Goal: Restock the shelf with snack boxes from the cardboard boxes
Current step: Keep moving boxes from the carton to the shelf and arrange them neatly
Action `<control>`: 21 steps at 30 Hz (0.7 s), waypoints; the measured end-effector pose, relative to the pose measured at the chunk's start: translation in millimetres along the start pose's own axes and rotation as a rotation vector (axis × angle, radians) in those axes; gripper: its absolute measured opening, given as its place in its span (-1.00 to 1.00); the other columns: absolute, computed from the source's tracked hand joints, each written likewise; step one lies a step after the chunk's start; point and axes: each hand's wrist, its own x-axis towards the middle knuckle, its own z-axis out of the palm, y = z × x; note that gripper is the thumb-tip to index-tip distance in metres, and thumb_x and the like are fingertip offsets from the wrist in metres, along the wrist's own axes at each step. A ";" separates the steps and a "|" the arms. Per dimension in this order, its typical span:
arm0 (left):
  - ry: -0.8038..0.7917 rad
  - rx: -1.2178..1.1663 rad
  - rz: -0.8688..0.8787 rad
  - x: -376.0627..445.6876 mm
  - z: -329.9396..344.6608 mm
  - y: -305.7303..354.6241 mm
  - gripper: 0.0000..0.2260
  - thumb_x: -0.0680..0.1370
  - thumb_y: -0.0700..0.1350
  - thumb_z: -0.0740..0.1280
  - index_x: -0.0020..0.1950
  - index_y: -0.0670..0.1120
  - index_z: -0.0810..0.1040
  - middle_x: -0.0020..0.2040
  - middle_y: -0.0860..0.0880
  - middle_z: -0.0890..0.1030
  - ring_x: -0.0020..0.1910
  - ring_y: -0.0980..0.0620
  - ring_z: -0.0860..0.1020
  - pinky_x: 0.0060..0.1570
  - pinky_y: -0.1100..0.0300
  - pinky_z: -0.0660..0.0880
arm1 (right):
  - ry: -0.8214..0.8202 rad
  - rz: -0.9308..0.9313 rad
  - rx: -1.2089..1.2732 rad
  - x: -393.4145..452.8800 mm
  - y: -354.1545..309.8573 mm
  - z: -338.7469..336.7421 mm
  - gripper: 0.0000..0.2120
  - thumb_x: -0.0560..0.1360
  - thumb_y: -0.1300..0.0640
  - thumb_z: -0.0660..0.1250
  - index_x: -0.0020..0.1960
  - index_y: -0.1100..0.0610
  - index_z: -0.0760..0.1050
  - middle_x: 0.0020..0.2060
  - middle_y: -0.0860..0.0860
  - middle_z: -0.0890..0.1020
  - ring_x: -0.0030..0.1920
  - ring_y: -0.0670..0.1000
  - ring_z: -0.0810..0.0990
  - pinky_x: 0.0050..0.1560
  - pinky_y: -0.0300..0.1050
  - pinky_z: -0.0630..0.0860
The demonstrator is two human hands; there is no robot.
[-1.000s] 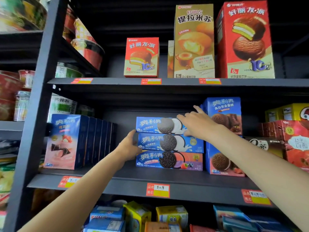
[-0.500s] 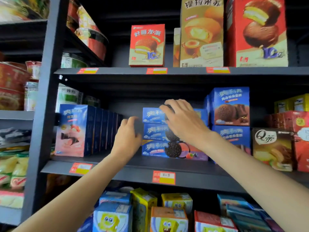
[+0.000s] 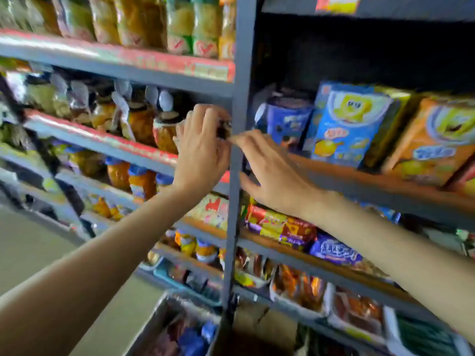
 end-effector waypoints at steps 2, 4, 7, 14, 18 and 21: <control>-0.136 0.058 -0.137 -82.2 -15.4 -52.3 -0.71 0.33 -0.20 0.12 0.04 -0.11 0.37 -0.03 -0.20 0.48 -0.02 -0.16 0.42 -0.07 0.02 0.26 | -0.165 0.042 0.091 -32.7 -32.9 82.0 -0.47 0.36 0.24 0.29 0.33 0.25 0.35 0.19 0.22 0.46 0.15 0.25 0.46 0.09 0.09 0.45; -0.264 0.121 -0.345 -170.8 -28.3 -101.7 -0.66 0.32 -0.13 0.07 0.03 -0.16 0.43 -0.03 -0.23 0.49 0.00 -0.19 0.43 -0.05 0.01 0.25 | -0.320 0.101 0.163 -71.1 -59.3 164.3 -0.45 0.33 0.25 0.28 0.32 0.22 0.33 0.19 0.24 0.45 0.10 0.28 0.49 0.00 0.10 0.51; -0.434 0.216 -0.640 -306.2 -39.1 -170.3 -0.55 0.29 -0.06 0.01 0.04 -0.22 0.49 0.04 -0.24 0.50 0.05 -0.19 0.44 0.01 -0.05 0.30 | -0.602 0.263 0.229 -142.5 -93.3 284.0 -0.44 0.38 0.22 0.28 0.38 0.23 0.31 0.31 0.17 0.33 0.22 0.21 0.42 0.15 0.01 0.44; -0.713 0.315 -1.151 -566.9 -17.0 -245.9 -0.34 0.26 0.18 -0.01 0.10 -0.27 0.47 0.08 -0.26 0.47 0.13 -0.25 0.43 0.15 -0.11 0.36 | -1.189 0.319 0.192 -306.1 -154.9 524.1 -0.47 0.51 0.02 0.23 0.40 0.17 0.20 0.36 0.18 0.22 0.36 0.19 0.27 0.33 -0.04 0.25; -0.892 0.291 -1.247 -689.3 28.6 -278.0 -0.73 0.53 -0.13 0.16 0.18 -0.20 0.42 0.07 -0.18 0.43 0.11 -0.21 0.42 0.11 -0.06 0.38 | -1.281 0.178 0.152 -358.7 -180.4 638.1 -0.58 0.52 0.14 0.24 0.34 0.18 0.25 0.32 0.17 0.28 0.33 0.20 0.28 0.31 0.03 0.23; -1.065 0.214 -1.244 -756.2 59.9 -288.3 -0.67 0.53 -0.12 0.11 0.28 -0.13 0.34 0.04 -0.14 0.40 0.08 -0.21 0.43 0.03 -0.04 0.41 | -1.352 0.162 0.136 -384.7 -193.6 703.2 -0.60 0.53 0.21 0.22 0.34 0.21 0.24 0.29 0.19 0.30 0.30 0.23 0.31 0.26 0.08 0.28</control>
